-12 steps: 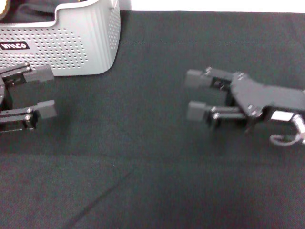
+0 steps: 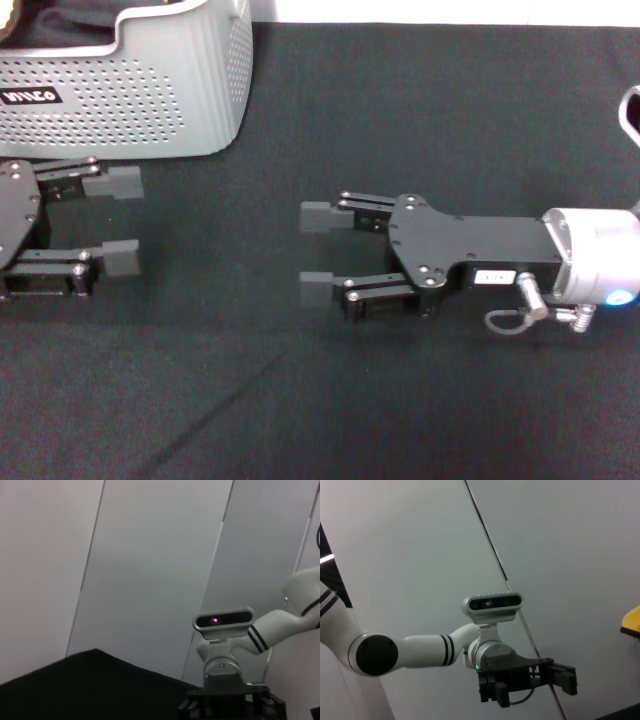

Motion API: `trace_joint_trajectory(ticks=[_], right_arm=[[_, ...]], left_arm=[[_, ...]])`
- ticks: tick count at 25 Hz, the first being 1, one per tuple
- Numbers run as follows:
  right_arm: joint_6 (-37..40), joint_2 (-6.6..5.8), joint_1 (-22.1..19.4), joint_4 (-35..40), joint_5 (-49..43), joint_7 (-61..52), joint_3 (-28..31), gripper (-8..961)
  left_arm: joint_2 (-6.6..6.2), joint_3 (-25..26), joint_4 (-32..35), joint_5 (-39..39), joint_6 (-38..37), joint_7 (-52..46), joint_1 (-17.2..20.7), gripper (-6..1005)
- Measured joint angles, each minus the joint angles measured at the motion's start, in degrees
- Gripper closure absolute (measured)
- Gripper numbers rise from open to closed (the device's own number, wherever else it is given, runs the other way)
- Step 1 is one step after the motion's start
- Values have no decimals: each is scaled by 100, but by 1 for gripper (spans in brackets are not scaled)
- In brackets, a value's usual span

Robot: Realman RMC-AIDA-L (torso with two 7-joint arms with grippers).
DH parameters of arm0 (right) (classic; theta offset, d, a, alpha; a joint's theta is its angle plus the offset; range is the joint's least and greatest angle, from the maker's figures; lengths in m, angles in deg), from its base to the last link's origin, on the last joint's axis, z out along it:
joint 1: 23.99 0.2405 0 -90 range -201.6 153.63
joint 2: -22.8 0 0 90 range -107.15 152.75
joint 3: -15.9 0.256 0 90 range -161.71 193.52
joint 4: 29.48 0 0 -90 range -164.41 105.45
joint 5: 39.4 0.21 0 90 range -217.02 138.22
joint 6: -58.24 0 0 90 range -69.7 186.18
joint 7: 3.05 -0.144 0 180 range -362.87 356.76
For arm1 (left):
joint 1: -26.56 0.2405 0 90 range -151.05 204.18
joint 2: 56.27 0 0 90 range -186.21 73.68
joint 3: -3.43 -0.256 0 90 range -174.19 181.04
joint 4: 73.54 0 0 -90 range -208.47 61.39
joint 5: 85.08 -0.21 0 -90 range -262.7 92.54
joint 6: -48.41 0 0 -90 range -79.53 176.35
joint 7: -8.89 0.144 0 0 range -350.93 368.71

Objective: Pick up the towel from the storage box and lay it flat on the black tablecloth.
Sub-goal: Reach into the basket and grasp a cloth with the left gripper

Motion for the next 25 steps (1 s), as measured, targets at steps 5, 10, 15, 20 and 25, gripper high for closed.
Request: trace_joint_trajectory(ticks=[5,10,15,20,25], right_arm=[[-66,29,44,29,-49,22,0,113],[-191,16,-25,-57,-83,125,203,114],[-469,-37,-184,-168,-125,234,483,114],[-531,-22,-496,-177,-141,387,784,114],[-599,35,-717,-148,-142,559,999,114]], left_arm=[[15,-70,-5,-12,0,-31,-6,195],[157,379,383,75,43,-384,14,198],[663,1404,2873,-535,744,-1540,42,202],[1400,1492,5996,-2040,1727,-1720,293,205],[1431,1171,7341,-3061,2087,-2516,412,208]])
